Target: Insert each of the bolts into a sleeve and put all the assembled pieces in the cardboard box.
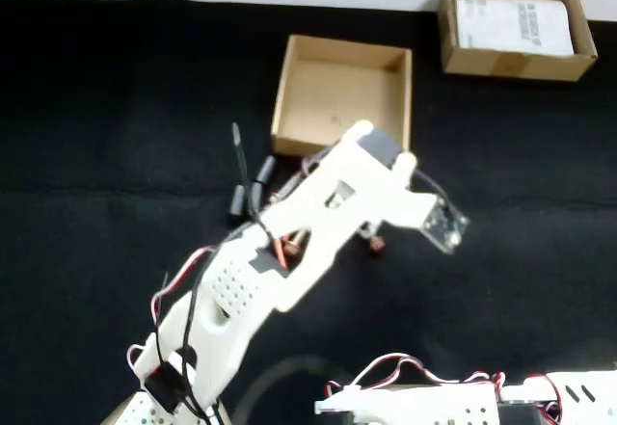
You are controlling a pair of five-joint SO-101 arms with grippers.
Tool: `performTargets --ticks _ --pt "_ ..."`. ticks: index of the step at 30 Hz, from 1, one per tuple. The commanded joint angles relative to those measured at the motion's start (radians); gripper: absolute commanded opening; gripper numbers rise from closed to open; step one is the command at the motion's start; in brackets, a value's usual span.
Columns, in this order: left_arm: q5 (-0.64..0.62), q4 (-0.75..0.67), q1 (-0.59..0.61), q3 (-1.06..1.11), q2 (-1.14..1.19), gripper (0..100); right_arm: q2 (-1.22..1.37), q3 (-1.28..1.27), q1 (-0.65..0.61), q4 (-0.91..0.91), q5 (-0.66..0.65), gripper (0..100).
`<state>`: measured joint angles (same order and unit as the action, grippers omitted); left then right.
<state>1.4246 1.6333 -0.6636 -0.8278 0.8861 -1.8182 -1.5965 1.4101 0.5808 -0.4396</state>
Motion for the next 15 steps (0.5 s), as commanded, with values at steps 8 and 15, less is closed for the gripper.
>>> performTargets --ticks 8,15 --pt "0.138 -0.005 -0.030 -0.038 -0.010 11 -0.018 -0.002 -0.007 -0.027 -0.034 0.8" --pt "0.138 -0.127 -0.027 -0.038 0.065 11 -0.018 -0.004 -0.008 -0.027 -0.035 0.8"
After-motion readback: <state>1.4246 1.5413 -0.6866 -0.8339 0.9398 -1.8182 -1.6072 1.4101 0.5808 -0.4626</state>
